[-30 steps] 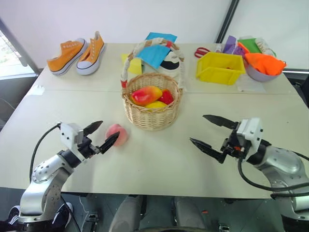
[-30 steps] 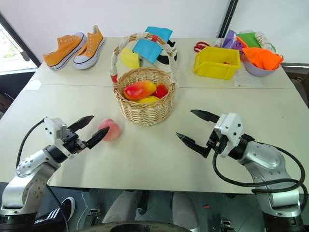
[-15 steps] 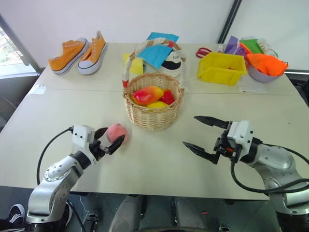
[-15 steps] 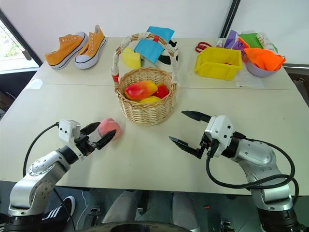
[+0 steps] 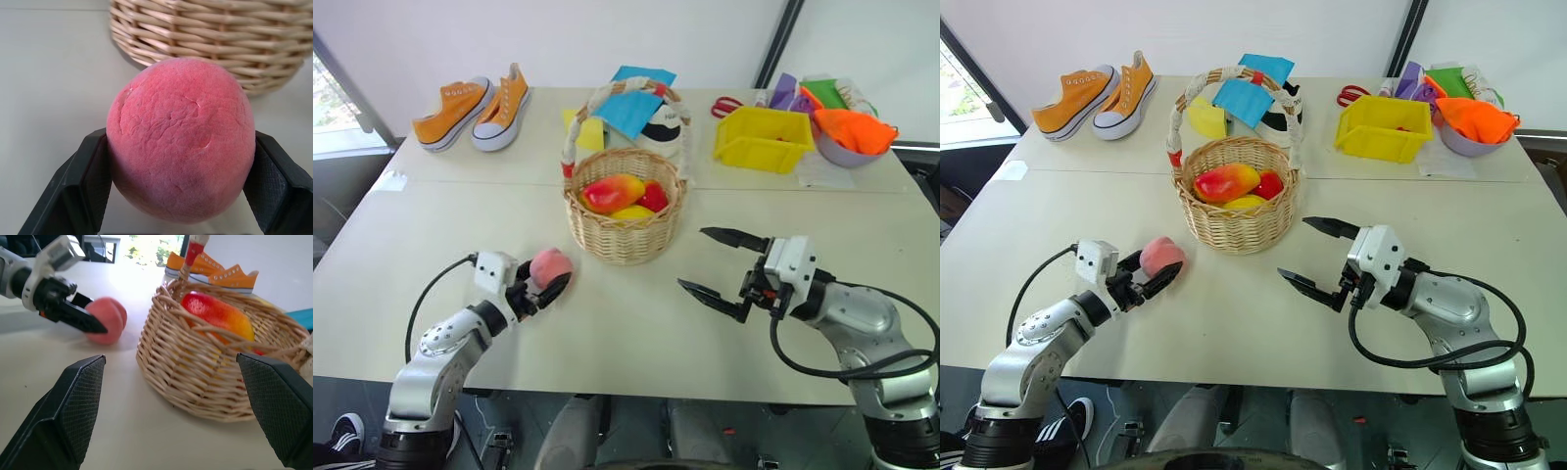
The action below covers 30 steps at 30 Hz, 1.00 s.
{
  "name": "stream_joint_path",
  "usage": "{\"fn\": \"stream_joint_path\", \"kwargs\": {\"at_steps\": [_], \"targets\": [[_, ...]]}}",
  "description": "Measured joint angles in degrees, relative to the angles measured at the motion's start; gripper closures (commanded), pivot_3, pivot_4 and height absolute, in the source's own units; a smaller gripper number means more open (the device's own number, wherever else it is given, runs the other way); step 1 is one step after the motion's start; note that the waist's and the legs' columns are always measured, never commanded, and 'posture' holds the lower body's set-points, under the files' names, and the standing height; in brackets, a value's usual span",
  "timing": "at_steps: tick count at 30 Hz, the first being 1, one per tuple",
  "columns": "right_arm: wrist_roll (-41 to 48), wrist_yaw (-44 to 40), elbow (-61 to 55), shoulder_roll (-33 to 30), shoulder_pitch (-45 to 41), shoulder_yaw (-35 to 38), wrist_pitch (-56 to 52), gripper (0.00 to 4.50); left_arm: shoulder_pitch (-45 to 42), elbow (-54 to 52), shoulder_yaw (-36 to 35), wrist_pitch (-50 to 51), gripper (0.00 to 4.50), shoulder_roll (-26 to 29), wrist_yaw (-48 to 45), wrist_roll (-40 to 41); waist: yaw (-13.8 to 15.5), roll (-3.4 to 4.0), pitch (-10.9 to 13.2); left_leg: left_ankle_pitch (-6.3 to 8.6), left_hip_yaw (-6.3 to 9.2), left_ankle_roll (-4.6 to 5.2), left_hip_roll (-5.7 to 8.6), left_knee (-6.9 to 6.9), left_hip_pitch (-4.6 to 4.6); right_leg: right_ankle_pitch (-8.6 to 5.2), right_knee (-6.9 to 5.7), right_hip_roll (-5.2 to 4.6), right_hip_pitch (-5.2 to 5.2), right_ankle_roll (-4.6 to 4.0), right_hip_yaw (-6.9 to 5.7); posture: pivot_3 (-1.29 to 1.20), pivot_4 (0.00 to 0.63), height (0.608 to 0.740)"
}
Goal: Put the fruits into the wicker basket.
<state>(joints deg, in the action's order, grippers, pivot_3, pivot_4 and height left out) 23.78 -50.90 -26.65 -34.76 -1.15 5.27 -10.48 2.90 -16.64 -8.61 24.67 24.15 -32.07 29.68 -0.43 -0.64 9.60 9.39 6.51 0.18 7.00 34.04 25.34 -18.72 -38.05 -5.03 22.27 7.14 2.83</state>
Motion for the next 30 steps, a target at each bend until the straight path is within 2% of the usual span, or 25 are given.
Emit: {"fn": "stream_joint_path", "kwargs": {"at_steps": [4,6,9,14,20,25,30], "targets": [[0.2,0.5,0.0,0.2,0.6,0.0,0.2,0.00,3.7,-1.4,-3.0,-3.5,1.29,2.9,-6.1,2.2,-0.3,0.01,0.0,0.00,-0.01,0.00,-0.02,-0.04,-0.01,-0.01,-0.03,0.01,0.02,-0.02,0.02,0.00,0.150,0.740],[1.2,1.1,0.0,0.7,0.6,0.2,0.1,0.00,5.5,-2.2,-6.2,-3.3,1.29,3.8,-10.2,7.2,-0.2,0.02,0.0,0.00,0.00,0.00,-0.02,-0.04,-0.01,-0.08,-0.02,0.01,0.01,-0.15,0.01,0.00,0.150,0.740],[1.5,1.6,0.0,0.9,0.5,0.2,0.1,0.00,4.7,-2.9,-9.3,-1.9,1.29,4.9,-11.6,12.2,0.1,0.01,0.0,0.00,-0.01,0.00,0.00,0.01,-0.01,-0.10,0.02,-0.02,-0.03,-0.19,0.01,0.00,0.150,0.740],[1.9,3.6,0.5,2.5,-1.9,-0.3,-0.3,0.00,-10.7,-6.8,-6.8,6.6,1.29,5.4,-4.9,18.4,1.1,-0.09,0.0,0.00,-0.03,0.02,0.06,0.14,0.00,0.03,0.01,-0.01,-0.06,0.05,0.02,0.00,0.150,0.740],[1.5,5.1,1.6,3.9,-2.7,-1.0,-0.2,0.00,-20.6,-4.0,0.4,8.4,1.29,-0.3,1.0,15.5,1.0,-0.08,0.0,-0.07,-0.06,0.15,0.01,0.04,-0.01,0.11,-0.10,0.05,-0.02,0.21,0.03,0.00,0.150,0.740],[1.0,6.4,1.8,4.6,-3.7,-2.4,-0.4,0.00,-28.0,-1.1,5.2,6.4,1.29,-4.3,3.5,9.9,1.0,-0.09,0.0,-0.09,-0.08,0.14,0.04,0.10,-0.01,0.13,-0.05,0.04,-0.04,0.24,0.02,0.00,0.150,0.740],[0.2,7.8,1.8,5.2,-4.1,-3.5,-0.5,0.00,-33.5,8.0,6.8,4.4,1.29,-8.7,7.3,3.6,1.1,-0.10,0.0,-0.10,-0.06,0.15,0.04,0.11,0.00,0.14,-0.08,0.05,-0.05,0.26,0.00,0.00,0.150,0.740]]}}
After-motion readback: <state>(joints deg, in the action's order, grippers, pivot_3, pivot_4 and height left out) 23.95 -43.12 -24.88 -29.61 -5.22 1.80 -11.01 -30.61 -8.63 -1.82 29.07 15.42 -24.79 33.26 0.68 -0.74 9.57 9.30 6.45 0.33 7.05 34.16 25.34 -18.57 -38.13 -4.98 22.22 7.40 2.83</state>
